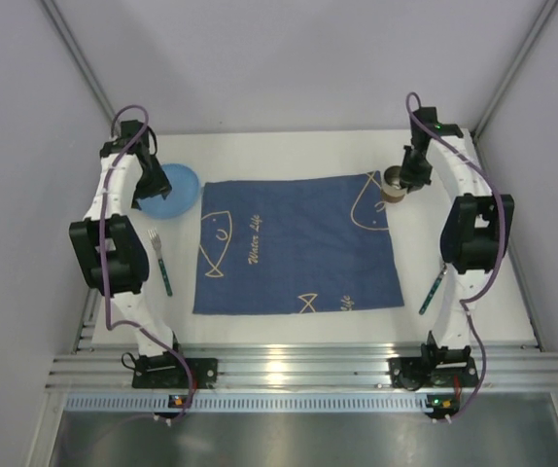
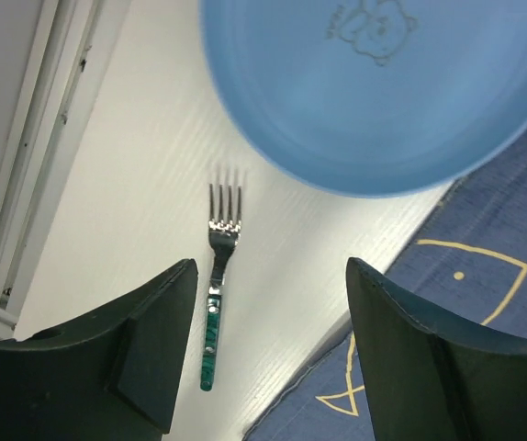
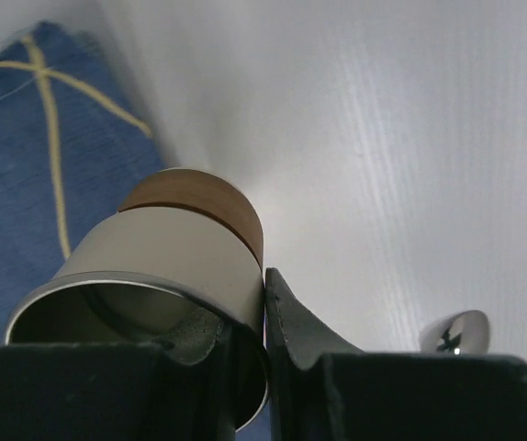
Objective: Set the dinner table for one person
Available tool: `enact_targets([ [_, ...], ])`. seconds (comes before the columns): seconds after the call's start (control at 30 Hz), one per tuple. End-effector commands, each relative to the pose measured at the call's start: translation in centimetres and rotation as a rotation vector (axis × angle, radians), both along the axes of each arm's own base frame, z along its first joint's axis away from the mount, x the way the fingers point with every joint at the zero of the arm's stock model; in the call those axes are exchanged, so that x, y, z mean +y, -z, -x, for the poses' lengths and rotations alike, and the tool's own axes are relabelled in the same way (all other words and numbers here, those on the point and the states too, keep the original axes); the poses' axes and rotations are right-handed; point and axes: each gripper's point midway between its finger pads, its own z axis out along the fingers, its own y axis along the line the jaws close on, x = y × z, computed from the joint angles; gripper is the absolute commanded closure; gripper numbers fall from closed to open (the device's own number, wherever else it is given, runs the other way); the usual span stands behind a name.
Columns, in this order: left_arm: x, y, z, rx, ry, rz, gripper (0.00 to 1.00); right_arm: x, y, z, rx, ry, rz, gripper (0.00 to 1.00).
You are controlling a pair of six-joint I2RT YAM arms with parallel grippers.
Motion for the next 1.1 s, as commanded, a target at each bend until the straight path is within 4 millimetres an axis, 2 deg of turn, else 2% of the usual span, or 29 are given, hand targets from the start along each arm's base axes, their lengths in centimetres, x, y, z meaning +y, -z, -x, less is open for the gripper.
enact_targets([
  [0.0,-0.2,-0.6,0.0,-0.047,-0.03,0.052,0.29,4.9,-3.4,-0.7,-0.077,-0.083,-0.046,1.0],
  [0.03,-0.1,-0.6,-0.2,-0.054,-0.035,0.055,0.29,6.0,-3.2,-0.9,-0.076,-0.108,-0.046,1.0],
  [0.13,0.0,0.1,-0.3,-0.046,-0.049,0.071,0.29,7.6,-2.6,-2.0,-0.076,-0.135,-0.047,1.0],
  [0.3,0.7,1.4,-0.8,-0.049,-0.093,0.104,0.3,8.8,-0.5,-3.6,-0.054,-0.157,-0.059,0.99],
  [0.53,1.3,2.3,-1.8,-0.06,-0.133,0.12,0.3,10.3,1.4,-3.5,-0.02,-0.189,-0.072,0.66],
  [0.6,1.4,2.3,-2.2,-0.078,-0.138,0.119,0.3,10.6,1.3,-3.3,-0.02,-0.196,-0.086,0.61],
  [0.73,1.3,2.5,-3.0,-0.097,-0.165,0.141,0.3,10.5,-0.1,-3.0,-0.047,-0.194,-0.085,0.41],
  [0.83,1.4,3.1,-3.3,-0.092,-0.19,0.145,0.31,10.1,-2.5,-2.5,-0.089,-0.187,-0.081,0.29],
  [0.93,1.6,3.7,-3.4,-0.085,-0.197,0.138,0.32,9.6,-6.2,-1.6,-0.161,-0.183,-0.075,0.25],
  [1.0,1.9,4.2,-3.3,-0.071,-0.206,0.128,0.32,9.1,-7.0,-0.7,-0.166,-0.181,-0.067,0.23],
  [1.03,2.3,4.3,-3.1,-0.065,-0.219,0.115,0.32,8.6,-8.4,-0.1,-0.195,-0.175,-0.058,0.21],
  [1.07,2.6,4.3,-2.8,-0.062,-0.23,0.11,0.32,8.2,-7.9,0.8,-0.174,-0.172,-0.054,0.2],
])
